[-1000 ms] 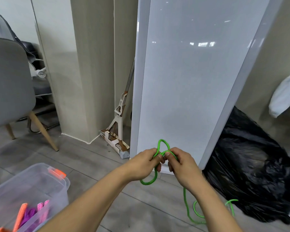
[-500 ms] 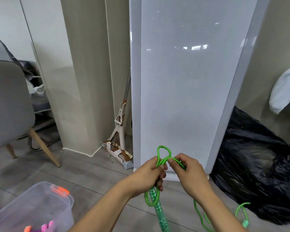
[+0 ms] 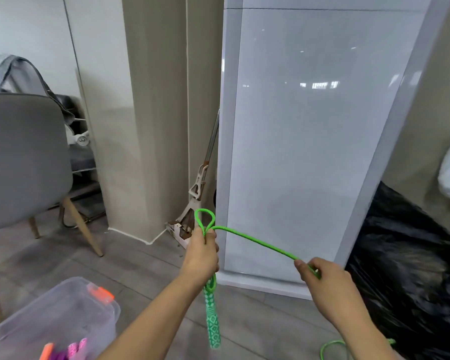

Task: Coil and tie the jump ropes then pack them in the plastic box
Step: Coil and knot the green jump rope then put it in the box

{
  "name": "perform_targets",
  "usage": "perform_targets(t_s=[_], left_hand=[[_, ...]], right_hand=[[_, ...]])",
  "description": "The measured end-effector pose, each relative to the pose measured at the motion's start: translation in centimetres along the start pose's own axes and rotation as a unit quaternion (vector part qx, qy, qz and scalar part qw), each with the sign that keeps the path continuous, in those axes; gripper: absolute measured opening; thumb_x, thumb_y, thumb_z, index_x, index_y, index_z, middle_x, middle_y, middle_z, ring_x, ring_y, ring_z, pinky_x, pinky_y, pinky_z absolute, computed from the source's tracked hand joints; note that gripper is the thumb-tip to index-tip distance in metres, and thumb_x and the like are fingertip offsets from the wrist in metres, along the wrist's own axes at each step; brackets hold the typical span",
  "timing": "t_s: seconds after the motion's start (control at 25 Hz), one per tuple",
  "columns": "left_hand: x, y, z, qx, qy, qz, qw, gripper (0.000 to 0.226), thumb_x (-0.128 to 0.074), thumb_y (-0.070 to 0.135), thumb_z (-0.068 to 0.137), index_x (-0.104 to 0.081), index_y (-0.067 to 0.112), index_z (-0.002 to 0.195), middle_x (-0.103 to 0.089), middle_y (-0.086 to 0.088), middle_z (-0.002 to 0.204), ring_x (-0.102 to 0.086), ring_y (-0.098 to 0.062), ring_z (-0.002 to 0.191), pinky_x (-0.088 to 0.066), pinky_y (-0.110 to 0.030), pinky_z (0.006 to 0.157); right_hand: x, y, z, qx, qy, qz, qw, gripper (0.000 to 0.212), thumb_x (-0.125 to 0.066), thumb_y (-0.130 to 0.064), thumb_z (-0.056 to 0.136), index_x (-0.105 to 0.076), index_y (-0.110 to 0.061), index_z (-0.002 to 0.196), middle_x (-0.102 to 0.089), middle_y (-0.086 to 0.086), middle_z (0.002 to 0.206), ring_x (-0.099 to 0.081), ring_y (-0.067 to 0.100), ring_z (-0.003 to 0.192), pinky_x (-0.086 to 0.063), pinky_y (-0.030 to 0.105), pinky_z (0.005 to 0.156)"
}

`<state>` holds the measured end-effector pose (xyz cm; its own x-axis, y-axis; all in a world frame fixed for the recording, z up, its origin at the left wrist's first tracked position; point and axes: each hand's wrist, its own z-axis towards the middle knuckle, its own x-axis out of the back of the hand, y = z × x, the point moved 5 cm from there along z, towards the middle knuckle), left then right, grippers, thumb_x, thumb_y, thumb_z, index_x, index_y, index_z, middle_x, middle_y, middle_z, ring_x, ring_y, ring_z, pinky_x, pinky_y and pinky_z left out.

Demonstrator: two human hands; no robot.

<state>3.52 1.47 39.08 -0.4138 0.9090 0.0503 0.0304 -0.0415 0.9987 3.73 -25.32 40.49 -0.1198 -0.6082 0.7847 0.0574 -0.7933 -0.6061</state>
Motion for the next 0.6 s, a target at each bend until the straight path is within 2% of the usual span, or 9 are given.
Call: perform_targets(t_s=[0.08,0.16,0.28,0.36,0.48,0.6], left_hand=[[-0.4,-0.3,-0.5,0.054,0.004,-0.075,0.996,0.018,-0.033,0.020,0.108,-0.044,0.009,0.098,-0.034,-0.001,0.060,-0.024,-0.012,0.042,-0.024,-0.019,0.042],[-1.0,0.1,-1.2,0.070,-0.016,-0.110,0.991,0.015,-0.033,0.016,0.107,-0.042,0.010,0.096,-0.046,-0.006,0.062,-0.029,-0.013,0.039,-0.027,-0.018,0.041],[-1.8,0.9,-1.9,0.059,-0.071,-0.144,0.985,0.013,-0.033,0.015,0.108,-0.041,0.009,0.099,-0.071,-0.018,0.083,-0.055,-0.026,0.049,-0.049,-0.032,0.046],[-2.4,1.5,-2.5,0.056,-0.101,-0.155,0.981,0.014,-0.032,0.017,0.109,-0.041,0.009,0.103,-0.074,-0.019,0.098,-0.069,-0.034,0.066,-0.058,-0.041,0.055],[-3.5,2.1,-3.3,0.048,-0.114,-0.152,0.981,0.014,-0.035,0.017,0.109,-0.043,0.006,0.110,-0.072,-0.017,0.109,-0.075,-0.034,0.083,-0.062,-0.045,0.063],[-4.6,1.4,-3.0,0.038,-0.114,-0.146,0.982,0.017,-0.040,0.016,0.107,-0.046,0.002,0.113,-0.074,-0.013,0.107,-0.075,-0.028,0.084,-0.062,-0.044,0.066]], right_hand=[[0.1,-0.3,-0.4,-0.017,0.012,0.033,0.999,0.039,-0.045,-0.041,0.101,-0.063,-0.020,0.074,-0.062,0.001,0.066,-0.058,0.021,0.067,-0.046,0.035,0.063],[-0.6,-2.0,-0.5,-0.009,0.005,0.122,0.993,0.038,-0.040,-0.020,0.102,-0.068,-0.024,0.077,-0.059,-0.002,0.069,-0.054,0.019,0.067,-0.042,0.035,0.065],[-2.1,-4.8,-0.8,0.044,-0.031,0.231,0.971,0.036,-0.041,-0.008,0.101,-0.072,-0.026,0.099,-0.055,0.005,0.066,-0.041,0.014,0.052,-0.034,0.030,0.056],[-2.6,-6.2,-1.3,0.065,-0.050,0.300,0.951,0.031,-0.045,-0.006,0.102,-0.065,-0.028,0.110,-0.069,0.003,0.078,-0.040,0.014,0.050,-0.038,0.028,0.051],[-3.0,-6.9,-1.8,0.052,-0.035,0.328,0.942,0.018,-0.051,-0.006,0.100,-0.056,-0.024,0.103,-0.077,-0.005,0.088,-0.051,0.009,0.049,-0.044,0.017,0.049],[-3.7,-7.2,-2.2,0.069,-0.014,0.298,0.952,0.018,-0.062,-0.006,0.094,-0.064,-0.023,0.089,-0.077,-0.003,0.081,-0.064,0.001,0.055,-0.044,0.017,0.052]])
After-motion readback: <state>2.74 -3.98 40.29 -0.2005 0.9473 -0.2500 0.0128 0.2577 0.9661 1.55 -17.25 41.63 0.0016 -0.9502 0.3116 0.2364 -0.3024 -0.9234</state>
